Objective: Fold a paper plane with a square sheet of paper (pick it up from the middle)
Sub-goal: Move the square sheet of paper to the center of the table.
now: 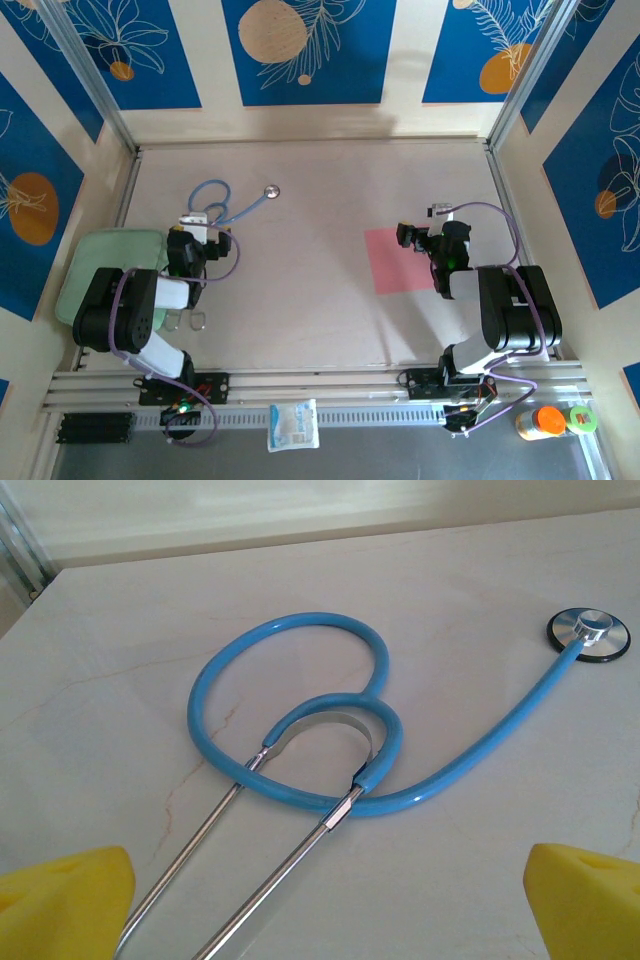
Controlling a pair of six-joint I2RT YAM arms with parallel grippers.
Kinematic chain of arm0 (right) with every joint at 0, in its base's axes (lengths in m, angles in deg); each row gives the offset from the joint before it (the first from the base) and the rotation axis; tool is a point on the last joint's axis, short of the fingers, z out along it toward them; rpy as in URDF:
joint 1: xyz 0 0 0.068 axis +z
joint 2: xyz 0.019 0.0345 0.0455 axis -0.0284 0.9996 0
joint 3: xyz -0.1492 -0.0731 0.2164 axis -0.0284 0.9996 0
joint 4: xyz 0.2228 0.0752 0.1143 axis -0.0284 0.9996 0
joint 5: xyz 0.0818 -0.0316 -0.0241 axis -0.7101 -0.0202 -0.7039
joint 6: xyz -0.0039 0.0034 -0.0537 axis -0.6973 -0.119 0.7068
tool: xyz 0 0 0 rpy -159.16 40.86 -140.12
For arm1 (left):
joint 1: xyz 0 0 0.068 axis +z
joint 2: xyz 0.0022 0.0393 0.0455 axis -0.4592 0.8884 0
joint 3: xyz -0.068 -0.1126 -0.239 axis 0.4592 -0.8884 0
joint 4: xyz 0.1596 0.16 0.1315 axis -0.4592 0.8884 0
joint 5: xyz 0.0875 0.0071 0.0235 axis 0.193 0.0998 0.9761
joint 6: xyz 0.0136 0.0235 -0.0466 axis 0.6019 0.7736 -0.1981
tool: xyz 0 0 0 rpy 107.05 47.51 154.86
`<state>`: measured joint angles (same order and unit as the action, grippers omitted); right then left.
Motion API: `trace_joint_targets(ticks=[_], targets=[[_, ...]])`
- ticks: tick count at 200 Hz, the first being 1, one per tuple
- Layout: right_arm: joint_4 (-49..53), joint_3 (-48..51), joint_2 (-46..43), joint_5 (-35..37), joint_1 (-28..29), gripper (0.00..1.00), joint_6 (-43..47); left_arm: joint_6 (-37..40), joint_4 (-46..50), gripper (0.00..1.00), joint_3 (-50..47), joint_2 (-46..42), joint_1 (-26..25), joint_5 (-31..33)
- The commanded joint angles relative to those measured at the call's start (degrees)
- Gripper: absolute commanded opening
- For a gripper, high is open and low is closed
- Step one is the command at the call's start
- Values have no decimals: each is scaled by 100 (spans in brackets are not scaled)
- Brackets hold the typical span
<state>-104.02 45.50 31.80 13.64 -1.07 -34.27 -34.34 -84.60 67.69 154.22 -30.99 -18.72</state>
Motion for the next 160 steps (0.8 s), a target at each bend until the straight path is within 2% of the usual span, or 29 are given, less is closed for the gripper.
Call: trace_joint_targets(ticks=[1,53,70,90,108,132,160], targets=[[453,-224,-364,32,13,99,-17,13,-58,99,-35,-179,-47,38],[2741,-1207,-1544,472,239,99,-400,-71,1677,99,408,-1356,-65,320],[3734,-1701,-1670,581,401,99,-919,-542,2512,99,747,-1793,-74,328],[4871,-2254,-1624,297,495,99,-1555,-1609,3719,99,1350,-2149,-90,250],[5643,-2539,-1418,-85,588,99,-2155,-2229,4632,99,1787,-2228,-82,-198],[6588,-2896,-898,-498,679,99,-2702,-2827,4839,99,1860,-2120,-82,-823],[6770,-2841,-445,-540,687,100,-3119,-3031,5069,99,1892,-1921,-84,-1330]])
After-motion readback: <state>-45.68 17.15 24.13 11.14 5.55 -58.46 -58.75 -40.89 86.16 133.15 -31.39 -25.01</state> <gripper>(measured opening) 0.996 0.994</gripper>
